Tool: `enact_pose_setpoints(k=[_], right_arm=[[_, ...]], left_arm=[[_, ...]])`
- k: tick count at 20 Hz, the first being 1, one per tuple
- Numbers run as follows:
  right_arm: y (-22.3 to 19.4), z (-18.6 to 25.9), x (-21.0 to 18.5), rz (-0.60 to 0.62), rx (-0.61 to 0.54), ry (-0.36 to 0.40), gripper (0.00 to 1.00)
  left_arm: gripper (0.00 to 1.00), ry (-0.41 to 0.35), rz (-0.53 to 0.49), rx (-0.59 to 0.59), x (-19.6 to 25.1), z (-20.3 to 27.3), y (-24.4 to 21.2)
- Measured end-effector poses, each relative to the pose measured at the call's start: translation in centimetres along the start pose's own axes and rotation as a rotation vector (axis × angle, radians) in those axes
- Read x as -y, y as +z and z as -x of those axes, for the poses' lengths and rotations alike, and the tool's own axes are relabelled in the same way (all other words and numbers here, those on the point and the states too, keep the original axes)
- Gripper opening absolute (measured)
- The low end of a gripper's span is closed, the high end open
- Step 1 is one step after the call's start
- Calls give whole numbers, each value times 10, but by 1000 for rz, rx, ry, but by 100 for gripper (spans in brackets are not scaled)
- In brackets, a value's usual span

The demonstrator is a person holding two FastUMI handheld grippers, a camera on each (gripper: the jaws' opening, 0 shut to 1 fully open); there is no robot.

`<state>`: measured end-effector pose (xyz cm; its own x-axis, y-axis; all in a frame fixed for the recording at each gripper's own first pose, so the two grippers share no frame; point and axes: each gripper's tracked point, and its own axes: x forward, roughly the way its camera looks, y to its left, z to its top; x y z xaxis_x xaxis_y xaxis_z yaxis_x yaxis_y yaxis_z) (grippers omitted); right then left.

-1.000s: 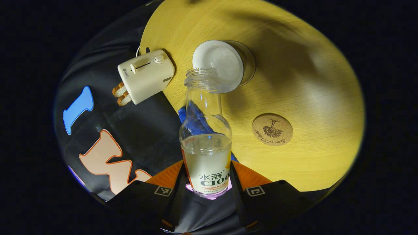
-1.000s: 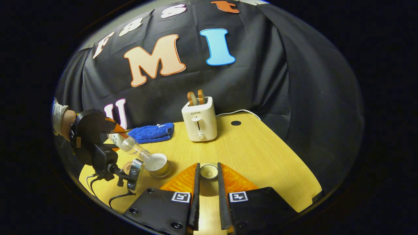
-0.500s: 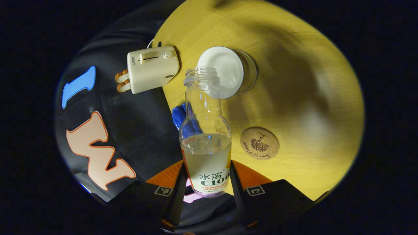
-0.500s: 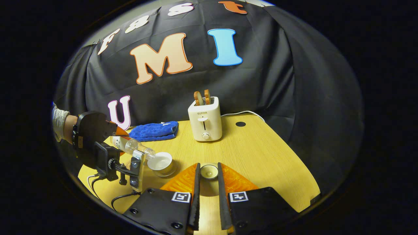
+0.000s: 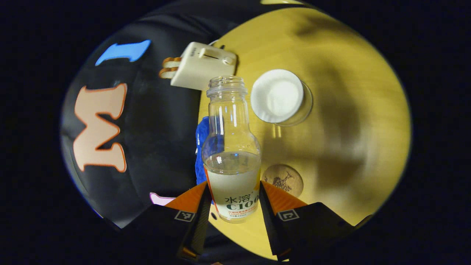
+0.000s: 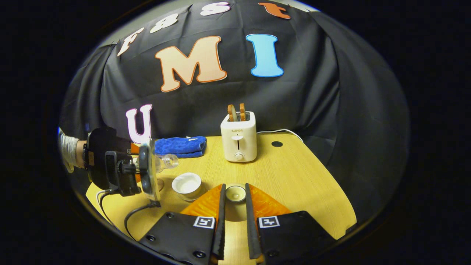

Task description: Open the teacup lid with one hand, grasp the water bottle and pour water into the teacup with the other hand; after pouring, place the water bottle on the coaster and then close the teacup lid.

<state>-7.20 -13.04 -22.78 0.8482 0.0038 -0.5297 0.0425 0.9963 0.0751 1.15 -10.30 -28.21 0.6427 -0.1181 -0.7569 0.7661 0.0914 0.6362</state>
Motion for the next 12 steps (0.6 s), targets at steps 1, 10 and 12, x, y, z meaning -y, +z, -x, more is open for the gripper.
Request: enact_pose_setpoints(k=[1,10,12], right_arm=[[1,1,-2,10,-4,0,27],[3,0,-38,129,-65,22,27],[3,1,-49,143,-78,30,29]], left_arm=[[66,1,60,7,0,-5,-1],[65,47,684,194,13,-15,0],[65,81,785,227,11,-18,-4]])
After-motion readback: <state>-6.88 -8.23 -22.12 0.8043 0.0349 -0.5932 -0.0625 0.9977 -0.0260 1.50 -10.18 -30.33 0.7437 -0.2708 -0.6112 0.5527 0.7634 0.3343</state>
